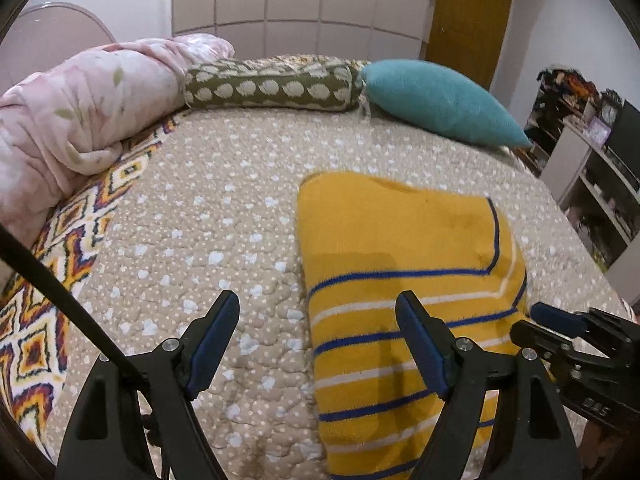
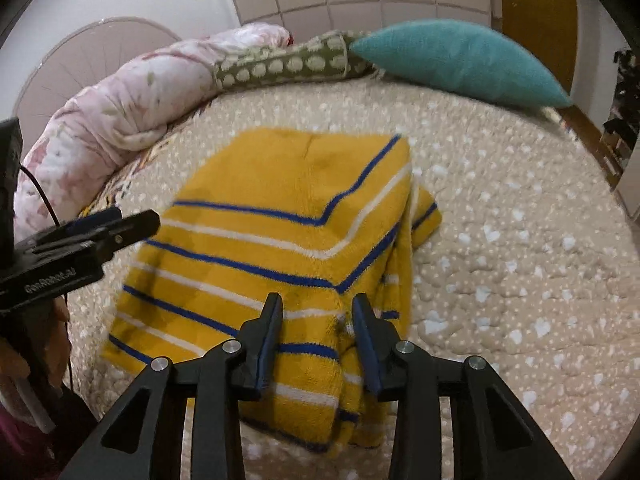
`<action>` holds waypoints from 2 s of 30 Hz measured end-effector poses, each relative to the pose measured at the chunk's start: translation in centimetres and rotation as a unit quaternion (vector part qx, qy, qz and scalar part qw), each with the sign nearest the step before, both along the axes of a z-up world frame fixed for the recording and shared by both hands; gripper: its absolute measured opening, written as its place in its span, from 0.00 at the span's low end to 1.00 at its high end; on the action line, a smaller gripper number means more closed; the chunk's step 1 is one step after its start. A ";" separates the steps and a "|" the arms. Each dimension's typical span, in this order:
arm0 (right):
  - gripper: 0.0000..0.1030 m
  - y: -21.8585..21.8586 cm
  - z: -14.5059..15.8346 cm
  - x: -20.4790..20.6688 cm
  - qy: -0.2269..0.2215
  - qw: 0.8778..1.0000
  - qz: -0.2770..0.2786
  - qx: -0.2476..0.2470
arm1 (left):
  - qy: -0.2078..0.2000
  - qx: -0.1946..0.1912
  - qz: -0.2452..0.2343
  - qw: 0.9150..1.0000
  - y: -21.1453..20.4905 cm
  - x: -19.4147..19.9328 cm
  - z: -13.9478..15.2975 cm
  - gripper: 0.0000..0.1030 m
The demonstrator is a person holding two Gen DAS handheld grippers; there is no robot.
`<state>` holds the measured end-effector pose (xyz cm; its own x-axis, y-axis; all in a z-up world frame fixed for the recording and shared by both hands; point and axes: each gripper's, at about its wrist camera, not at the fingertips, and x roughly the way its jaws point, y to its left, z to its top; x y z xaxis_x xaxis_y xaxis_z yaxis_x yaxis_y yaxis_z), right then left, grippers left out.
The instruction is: Fold small clothes
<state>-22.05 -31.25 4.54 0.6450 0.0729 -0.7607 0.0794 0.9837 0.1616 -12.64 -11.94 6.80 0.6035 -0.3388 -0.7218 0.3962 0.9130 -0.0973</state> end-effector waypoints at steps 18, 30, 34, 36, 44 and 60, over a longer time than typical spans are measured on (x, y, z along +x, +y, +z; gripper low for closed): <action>0.83 1.4 3.2 -0.1 -0.050 0.995 -0.080 -0.017 | -0.059 0.010 0.016 0.998 0.1 -2.1 2.2 0.81; 0.86 1.7 2.2 0.9 -0.034 0.995 -0.087 -0.031 | -0.046 0.006 0.018 0.999 0.2 -1.9 1.4 0.81; 0.86 2.0 2.2 1.0 -0.036 0.995 -0.087 -0.041 | -0.041 -0.003 0.018 0.999 0.4 -1.8 1.2 0.81; 0.87 2.1 2.2 1.1 -0.036 0.995 -0.085 -0.042 | -0.040 -0.005 0.021 0.999 0.5 -1.8 1.1 0.81; 0.87 1.9 2.1 1.5 -0.031 0.995 -0.083 -0.046 | -0.029 -0.003 0.023 0.999 0.6 -1.6 0.4 0.81; 0.87 1.9 1.6 1.7 -0.020 0.996 -0.080 -0.045 | -0.020 -0.018 0.024 0.999 0.9 -1.4 0.2 0.81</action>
<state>-20.37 -29.34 6.12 0.6723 -0.1000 -0.7335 0.2310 0.9697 0.0795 -14.08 -11.01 7.03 0.6479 -0.3342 -0.6845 0.3562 0.9272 -0.1156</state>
